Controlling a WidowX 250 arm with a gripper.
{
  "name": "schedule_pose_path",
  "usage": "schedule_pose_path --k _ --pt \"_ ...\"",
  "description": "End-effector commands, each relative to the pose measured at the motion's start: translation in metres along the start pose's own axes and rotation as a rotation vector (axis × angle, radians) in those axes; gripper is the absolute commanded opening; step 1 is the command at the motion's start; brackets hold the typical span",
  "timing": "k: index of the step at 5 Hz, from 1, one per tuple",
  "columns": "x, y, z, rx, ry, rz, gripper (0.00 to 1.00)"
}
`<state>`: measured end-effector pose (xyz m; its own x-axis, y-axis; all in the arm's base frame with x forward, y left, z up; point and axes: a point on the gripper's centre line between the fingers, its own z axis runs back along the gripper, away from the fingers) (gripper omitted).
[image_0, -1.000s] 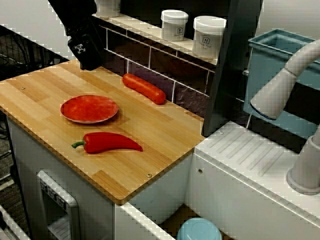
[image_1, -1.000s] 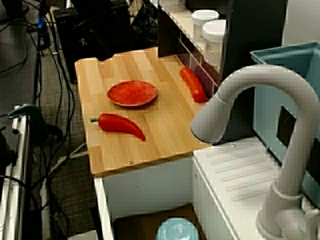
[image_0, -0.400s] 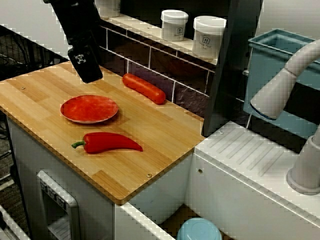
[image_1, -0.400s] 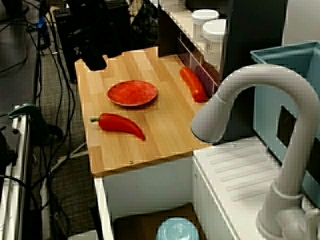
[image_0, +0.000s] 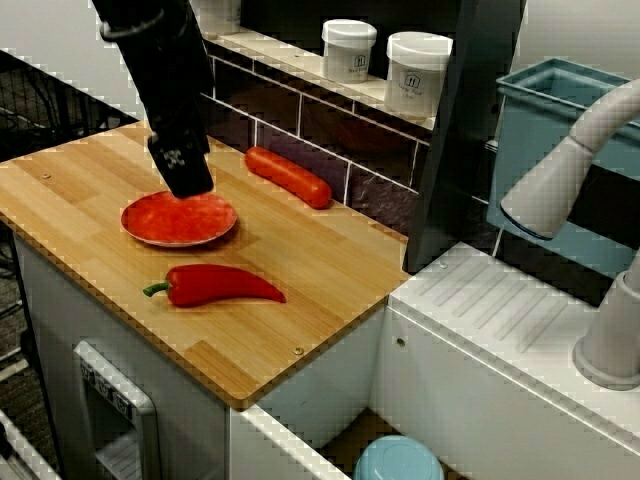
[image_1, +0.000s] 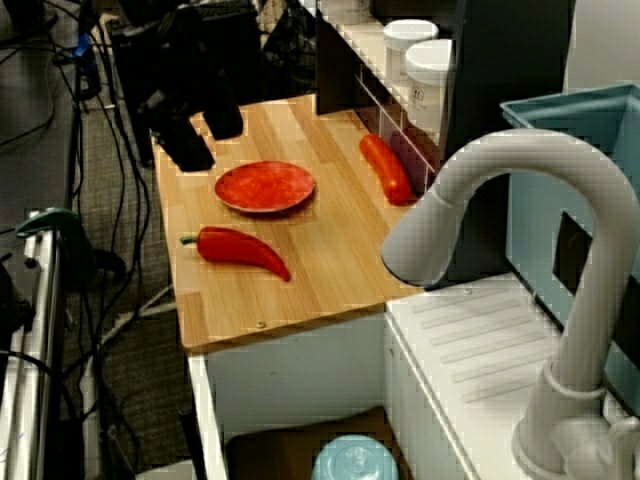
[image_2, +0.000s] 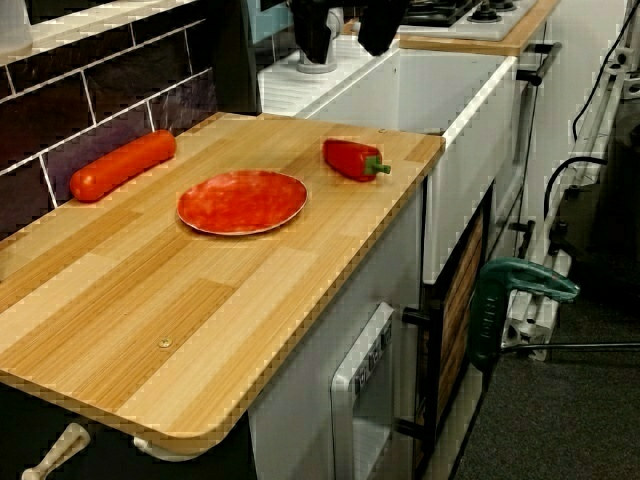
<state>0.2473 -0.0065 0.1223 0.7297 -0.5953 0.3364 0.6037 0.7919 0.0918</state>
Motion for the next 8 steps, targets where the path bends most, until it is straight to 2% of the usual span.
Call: schedule_pose_path --k 1,3,4,6,8 --pt "0.005 0.004 -0.016 0.09 -0.029 0.017 1.0" --pt "-0.007 0.002 -0.035 0.098 0.012 0.007 1.0" --pt "-0.013 -0.004 -0.038 0.086 0.022 -0.018 1.0" --pt "-0.018 -0.007 -0.05 0.099 0.019 -0.007 1.0" --pt "-0.015 0.002 -0.068 0.128 0.019 0.034 1.0"
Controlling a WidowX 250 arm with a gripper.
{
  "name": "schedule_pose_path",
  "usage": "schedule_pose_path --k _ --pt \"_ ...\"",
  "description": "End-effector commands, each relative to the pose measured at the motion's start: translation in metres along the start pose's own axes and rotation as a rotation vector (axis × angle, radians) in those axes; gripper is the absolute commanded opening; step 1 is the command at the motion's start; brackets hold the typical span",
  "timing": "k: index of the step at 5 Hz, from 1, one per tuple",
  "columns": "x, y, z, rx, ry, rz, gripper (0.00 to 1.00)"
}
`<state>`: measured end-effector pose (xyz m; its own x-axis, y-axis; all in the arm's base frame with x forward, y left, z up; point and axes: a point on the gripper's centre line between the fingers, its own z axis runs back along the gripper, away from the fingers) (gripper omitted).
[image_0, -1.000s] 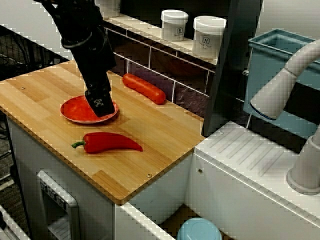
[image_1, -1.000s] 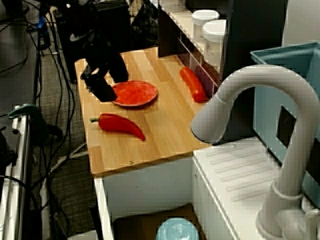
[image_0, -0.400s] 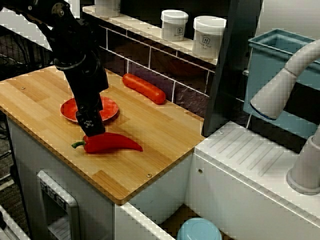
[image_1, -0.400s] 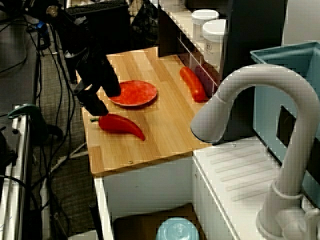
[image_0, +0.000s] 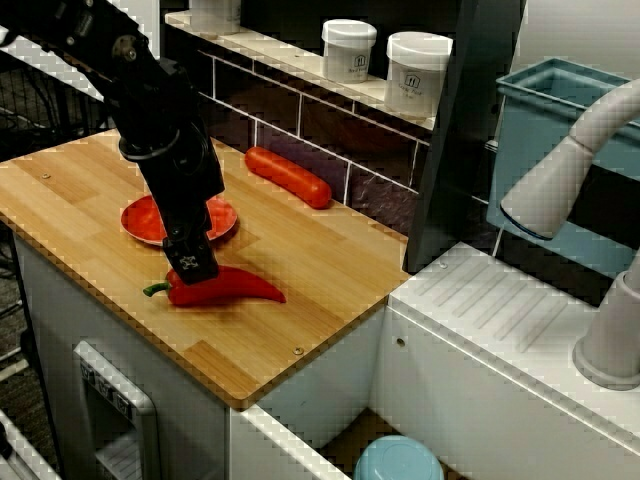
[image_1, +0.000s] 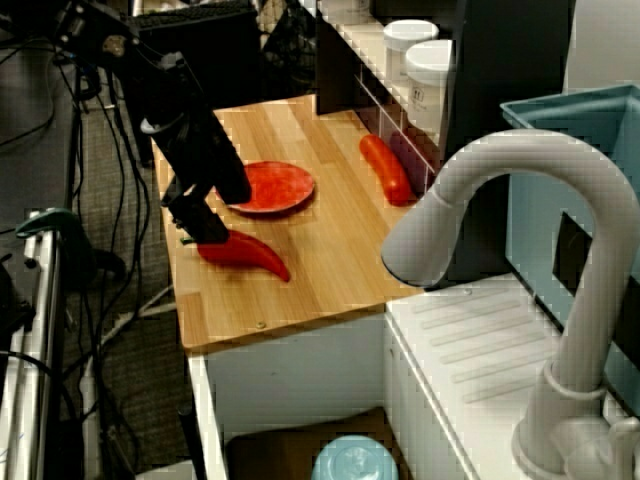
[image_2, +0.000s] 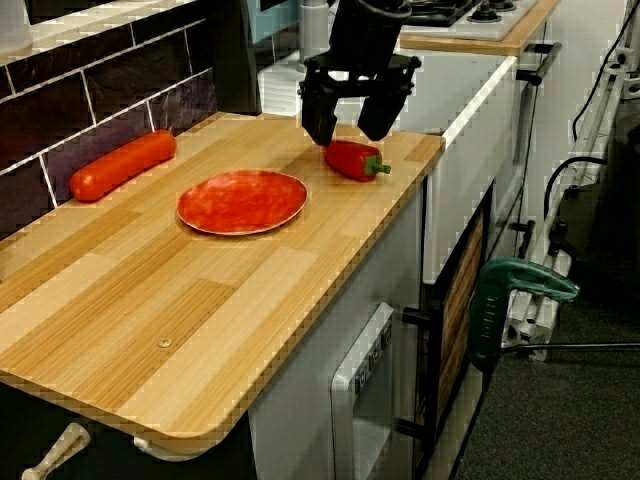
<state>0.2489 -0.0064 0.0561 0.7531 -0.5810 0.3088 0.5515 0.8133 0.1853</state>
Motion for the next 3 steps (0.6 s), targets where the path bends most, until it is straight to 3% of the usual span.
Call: schedule_pose_path --k 1,3 --pt "0.0094 0.0066 -0.0098 0.021 -0.004 0.017 1.0" --pt "0.0097 0.0062 -0.0114 0.017 0.012 0.029 1.0"
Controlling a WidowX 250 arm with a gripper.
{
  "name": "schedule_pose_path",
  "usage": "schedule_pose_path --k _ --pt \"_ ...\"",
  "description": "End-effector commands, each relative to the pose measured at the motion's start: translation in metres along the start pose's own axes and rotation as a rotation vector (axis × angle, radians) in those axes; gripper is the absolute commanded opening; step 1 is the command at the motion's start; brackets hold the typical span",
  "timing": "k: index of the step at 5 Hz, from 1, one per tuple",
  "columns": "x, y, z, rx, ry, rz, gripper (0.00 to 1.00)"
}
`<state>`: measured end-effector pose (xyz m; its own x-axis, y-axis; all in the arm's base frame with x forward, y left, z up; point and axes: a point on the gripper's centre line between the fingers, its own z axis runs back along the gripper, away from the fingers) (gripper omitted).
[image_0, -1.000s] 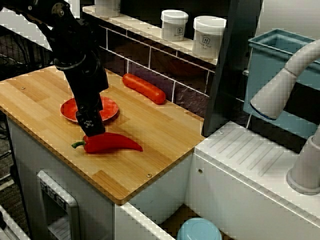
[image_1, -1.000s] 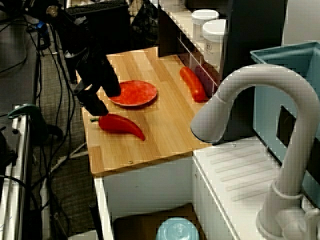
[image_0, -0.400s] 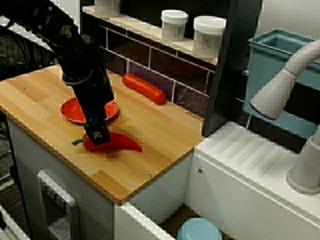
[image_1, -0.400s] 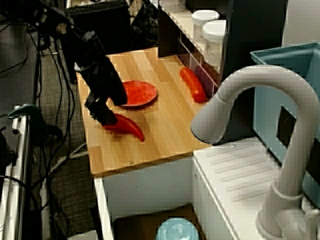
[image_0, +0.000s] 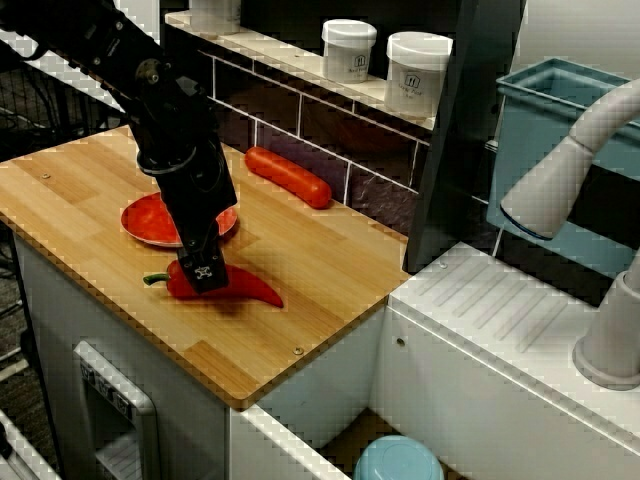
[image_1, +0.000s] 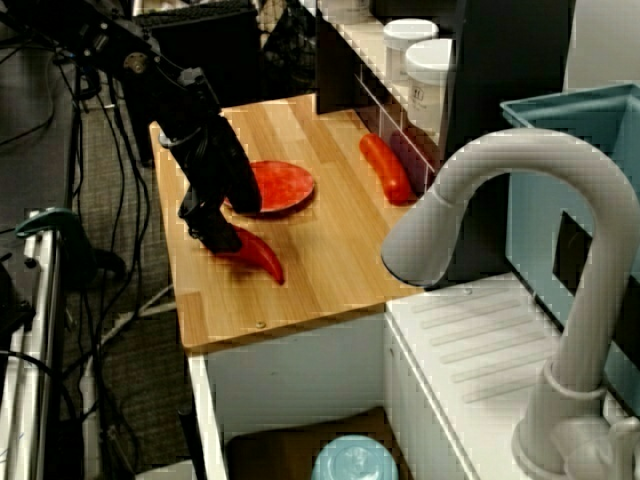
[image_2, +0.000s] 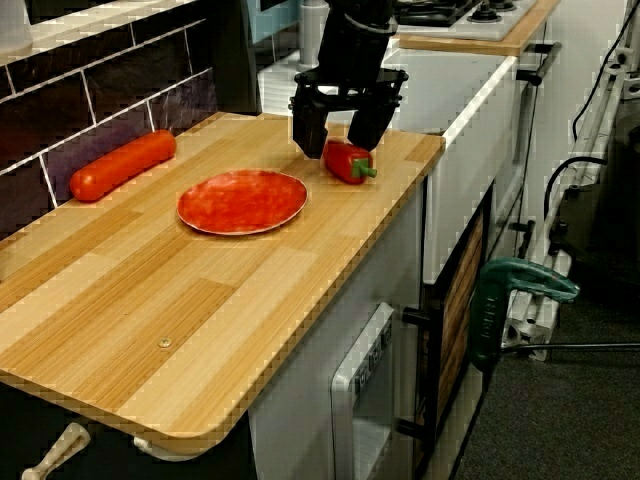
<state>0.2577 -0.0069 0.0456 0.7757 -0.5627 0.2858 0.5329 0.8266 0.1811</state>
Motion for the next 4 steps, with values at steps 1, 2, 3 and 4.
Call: schedule_pose_path --k 1,2,3,4 --pt "0.0048 0.0028 -0.0008 0.015 -0.009 0.008 1.0" --pt "0.0044 0.0025 0.0004 0.013 -0.011 0.009 1.0" --pt "0.0014 0.0011 -0.0026 0.016 -0.003 0.008 1.0" --pt "-0.0012 0.0006 -0.0039 0.009 -0.004 0.01 0.0"
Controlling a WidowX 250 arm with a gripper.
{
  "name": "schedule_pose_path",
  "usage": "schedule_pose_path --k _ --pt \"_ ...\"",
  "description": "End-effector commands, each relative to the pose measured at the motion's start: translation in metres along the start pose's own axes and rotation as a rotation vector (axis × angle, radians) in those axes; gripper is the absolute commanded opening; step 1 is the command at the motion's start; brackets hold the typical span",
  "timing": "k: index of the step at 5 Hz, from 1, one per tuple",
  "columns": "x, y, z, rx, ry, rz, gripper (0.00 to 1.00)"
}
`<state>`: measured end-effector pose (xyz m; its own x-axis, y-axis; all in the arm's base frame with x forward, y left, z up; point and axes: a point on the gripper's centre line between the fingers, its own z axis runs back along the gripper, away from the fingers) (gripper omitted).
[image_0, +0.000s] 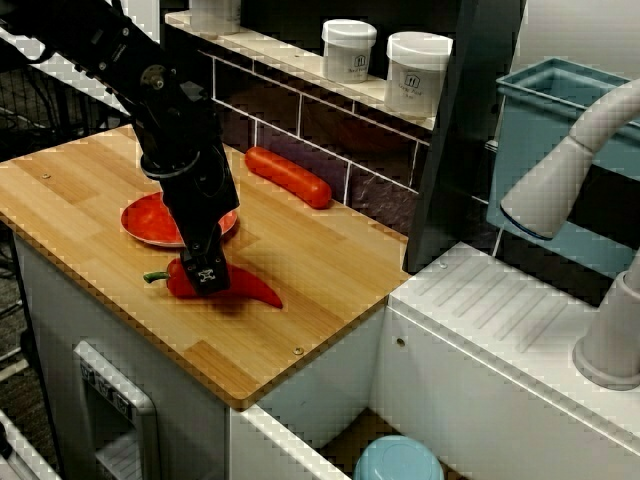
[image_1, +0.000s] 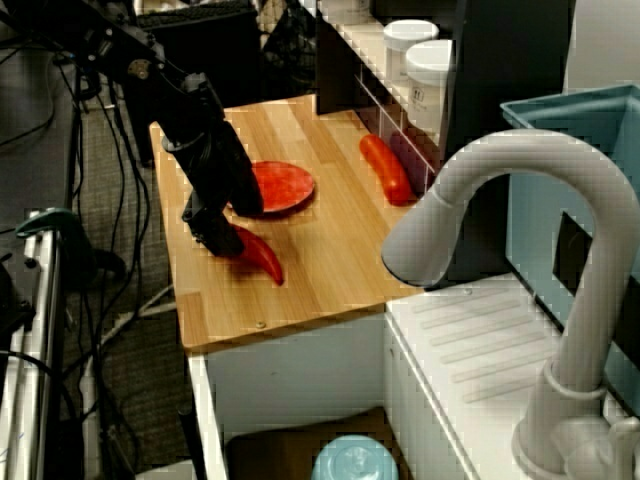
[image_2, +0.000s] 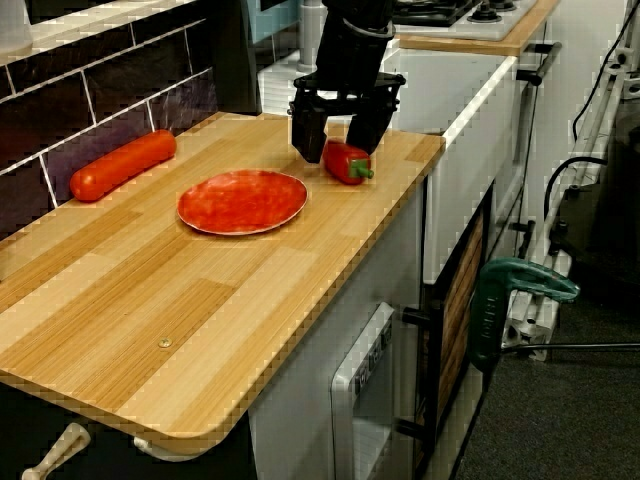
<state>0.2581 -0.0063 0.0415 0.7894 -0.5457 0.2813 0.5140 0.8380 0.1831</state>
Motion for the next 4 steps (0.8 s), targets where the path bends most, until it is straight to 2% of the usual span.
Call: schedule_pose_path --k 1,2,3,4 --pt "-0.002 0.002 0.001 0.008 -0.014 -0.008 0.0" --pt "-0.006 0.002 0.0 0.01 -0.008 -0.007 0.0" --pt "-0.008 0.005 0.01 -0.005 -0.019 0.001 0.0" --pt "-0.008 0.013 0.028 -0.031 -0.041 0.019 0.0"
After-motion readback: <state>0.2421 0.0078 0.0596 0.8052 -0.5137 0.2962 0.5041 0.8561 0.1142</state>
